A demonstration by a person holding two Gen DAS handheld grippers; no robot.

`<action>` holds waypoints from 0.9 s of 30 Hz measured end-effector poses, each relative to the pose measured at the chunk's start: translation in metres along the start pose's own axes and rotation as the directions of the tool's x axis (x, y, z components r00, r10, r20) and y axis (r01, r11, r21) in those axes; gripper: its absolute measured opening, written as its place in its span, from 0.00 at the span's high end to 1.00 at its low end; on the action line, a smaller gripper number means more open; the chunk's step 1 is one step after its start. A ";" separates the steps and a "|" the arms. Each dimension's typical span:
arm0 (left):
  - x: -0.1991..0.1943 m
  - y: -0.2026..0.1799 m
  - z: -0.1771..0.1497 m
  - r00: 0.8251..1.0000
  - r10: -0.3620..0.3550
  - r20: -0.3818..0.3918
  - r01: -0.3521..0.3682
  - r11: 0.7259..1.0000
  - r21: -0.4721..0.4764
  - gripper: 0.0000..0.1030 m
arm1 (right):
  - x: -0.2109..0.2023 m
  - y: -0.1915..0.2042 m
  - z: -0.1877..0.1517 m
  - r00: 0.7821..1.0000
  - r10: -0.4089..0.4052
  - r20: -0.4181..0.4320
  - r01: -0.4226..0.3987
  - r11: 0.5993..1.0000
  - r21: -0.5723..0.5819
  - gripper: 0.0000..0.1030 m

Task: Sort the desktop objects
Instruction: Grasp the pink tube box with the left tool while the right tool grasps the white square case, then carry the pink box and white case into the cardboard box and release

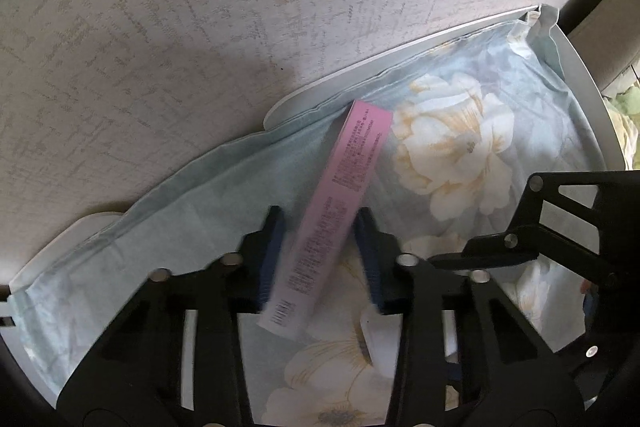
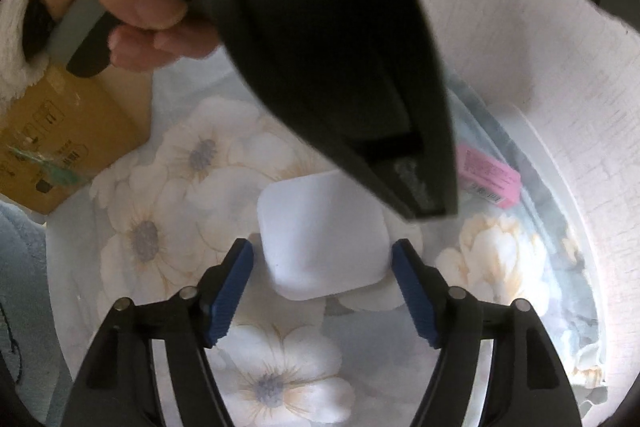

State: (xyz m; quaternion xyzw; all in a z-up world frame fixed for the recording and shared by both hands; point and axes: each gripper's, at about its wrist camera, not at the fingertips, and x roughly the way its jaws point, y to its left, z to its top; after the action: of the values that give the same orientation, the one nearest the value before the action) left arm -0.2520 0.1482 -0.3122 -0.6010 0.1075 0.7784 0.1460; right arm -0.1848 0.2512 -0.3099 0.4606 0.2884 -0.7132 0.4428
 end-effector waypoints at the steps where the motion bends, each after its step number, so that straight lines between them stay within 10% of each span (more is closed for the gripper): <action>1: 0.000 0.000 0.000 1.000 0.002 -0.002 -0.002 1.000 0.004 0.71 | -0.002 0.000 -0.001 1.000 -0.001 0.011 0.001 1.000 0.000 0.42; 13: -0.036 -0.006 -0.007 0.999 0.029 0.017 -0.029 0.999 0.034 0.80 | -0.040 0.004 -0.019 0.999 -0.031 0.027 0.029 0.996 0.083 0.42; 27: -0.165 0.010 -0.041 0.994 0.035 0.103 -0.028 0.997 -0.070 0.80 | -0.139 0.015 0.012 0.997 -0.041 0.065 0.025 0.973 0.231 0.42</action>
State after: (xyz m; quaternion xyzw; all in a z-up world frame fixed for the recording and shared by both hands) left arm -0.1796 0.1083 -0.1632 -0.5625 0.0822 0.8141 0.1184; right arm -0.1509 0.2863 -0.1783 0.4791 0.1958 -0.7645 0.3842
